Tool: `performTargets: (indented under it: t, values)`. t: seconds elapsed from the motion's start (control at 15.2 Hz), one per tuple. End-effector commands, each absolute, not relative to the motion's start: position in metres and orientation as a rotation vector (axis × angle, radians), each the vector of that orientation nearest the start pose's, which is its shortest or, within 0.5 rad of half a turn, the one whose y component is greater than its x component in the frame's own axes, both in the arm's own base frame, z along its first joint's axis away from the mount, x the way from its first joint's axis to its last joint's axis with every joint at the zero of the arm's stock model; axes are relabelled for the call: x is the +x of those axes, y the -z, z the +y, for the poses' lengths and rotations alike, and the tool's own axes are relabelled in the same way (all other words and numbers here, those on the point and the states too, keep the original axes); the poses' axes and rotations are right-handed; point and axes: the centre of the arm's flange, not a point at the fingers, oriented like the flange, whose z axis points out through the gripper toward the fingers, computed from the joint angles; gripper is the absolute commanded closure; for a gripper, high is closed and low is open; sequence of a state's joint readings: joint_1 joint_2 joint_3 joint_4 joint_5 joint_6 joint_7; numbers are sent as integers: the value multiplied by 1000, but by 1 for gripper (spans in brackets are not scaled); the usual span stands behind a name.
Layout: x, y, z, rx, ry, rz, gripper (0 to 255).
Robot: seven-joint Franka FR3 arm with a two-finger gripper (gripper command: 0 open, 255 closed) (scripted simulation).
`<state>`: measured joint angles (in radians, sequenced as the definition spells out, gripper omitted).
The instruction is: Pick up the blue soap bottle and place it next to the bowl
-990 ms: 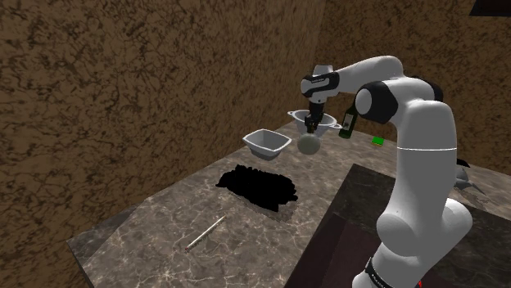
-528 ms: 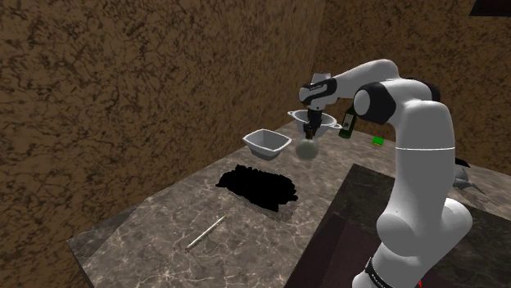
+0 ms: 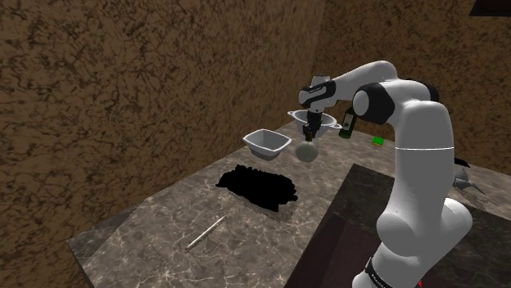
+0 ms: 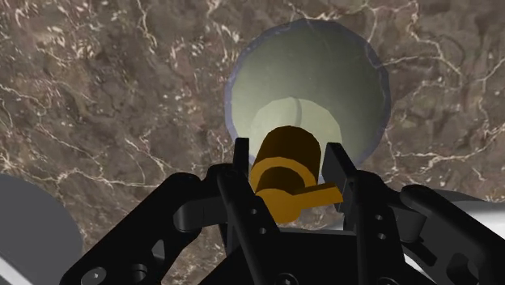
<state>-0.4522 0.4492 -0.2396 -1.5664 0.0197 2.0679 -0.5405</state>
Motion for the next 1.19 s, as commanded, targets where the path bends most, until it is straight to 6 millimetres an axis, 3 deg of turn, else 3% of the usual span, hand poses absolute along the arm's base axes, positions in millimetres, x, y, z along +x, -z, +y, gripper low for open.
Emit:
performTargets:
  t: [0.0,0.07,0.4,0.66,1.12]
  values:
    - [543,-396,-420,-3241,7,217,255]
    - [543,-396,-420,-3241,7,217,0]
    - [543,-396,-420,-3241,7,217,0]
    - [543,-446,-414,-3241,7,217,0]
    - [543,-446,-414,-3241,7,217,0]
